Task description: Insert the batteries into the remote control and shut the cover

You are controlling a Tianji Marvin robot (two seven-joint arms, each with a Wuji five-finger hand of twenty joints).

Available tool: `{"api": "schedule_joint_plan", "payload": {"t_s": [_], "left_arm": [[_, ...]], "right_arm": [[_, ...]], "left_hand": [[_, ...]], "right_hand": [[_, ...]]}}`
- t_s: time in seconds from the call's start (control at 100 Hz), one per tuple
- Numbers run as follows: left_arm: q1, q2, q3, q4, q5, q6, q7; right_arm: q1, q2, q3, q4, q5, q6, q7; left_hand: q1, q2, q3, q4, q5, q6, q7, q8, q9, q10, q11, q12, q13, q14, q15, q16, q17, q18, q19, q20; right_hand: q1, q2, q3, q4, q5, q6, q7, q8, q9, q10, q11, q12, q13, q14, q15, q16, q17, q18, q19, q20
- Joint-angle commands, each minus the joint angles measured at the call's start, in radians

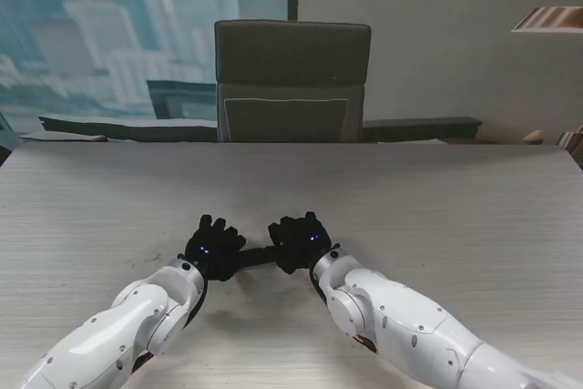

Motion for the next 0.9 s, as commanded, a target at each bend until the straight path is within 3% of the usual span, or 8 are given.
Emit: {"api": "schedule_joint_plan", "payload": {"t_s": [0.0,0.45,0.65,0.89], "left_arm": [[0.021,0.000,0.014,0.029,-0.002,-0.006,-0.031],[0.022,0.000,0.013,0.025,0.001,-0.007,-0.034],[0.023,0.000,0.012,0.023,0.001,-0.008,-0.038],[0.025,0.000,0.010,0.021,0.002,-0.008,-0.038]], "right_arm": [[-0.009,-0.006,-0.003,-0.001,0.004,0.004,0.012],[-0.002,-0.019,-0.025,0.026,0.017,0.035,0.006],[-0.006,-0.019,-0.024,0.022,0.005,0.046,-0.013],[-0.012,-0.014,-0.014,0.008,-0.008,0.036,-0.023]], "left_hand": [[0.102,0.015,0.000,0.045,0.090,-0.212,0.145,0.047,-0.014,-0.001,0.009,0.007,-0.015,0.002,0.006,-0.008,-0.010,0.000,0.010,-0.019],[0.103,0.013,0.002,0.044,0.091,-0.216,0.146,0.048,-0.013,-0.001,0.009,0.007,-0.014,0.002,0.007,-0.008,-0.009,-0.001,0.011,-0.018],[0.102,0.015,0.002,0.043,0.090,-0.215,0.147,0.048,-0.013,0.001,0.009,0.007,-0.013,0.001,0.007,-0.008,-0.009,-0.001,0.011,-0.018],[0.103,0.014,0.002,0.043,0.089,-0.212,0.146,0.047,-0.013,-0.001,0.009,0.007,-0.013,0.002,0.008,-0.007,-0.008,-0.001,0.012,-0.018]], "right_hand": [[0.031,-0.008,0.046,0.025,-0.023,0.009,0.031,0.027,-0.003,0.014,0.035,0.023,0.000,-0.014,0.016,0.015,0.001,-0.001,0.009,0.006],[0.028,-0.066,0.050,0.015,-0.035,-0.005,0.096,0.064,0.002,0.010,0.065,0.033,0.005,-0.016,0.029,0.018,0.007,0.003,0.014,0.009],[-0.014,-0.178,0.064,-0.003,-0.062,0.009,0.093,0.065,-0.022,0.016,0.069,0.035,-0.005,-0.016,0.030,0.019,-0.001,0.003,0.011,0.009],[-0.040,-0.182,0.063,-0.010,-0.100,0.028,0.076,0.059,-0.060,0.023,0.068,0.035,-0.023,-0.020,0.029,0.022,-0.012,-0.001,0.009,0.009]]}}
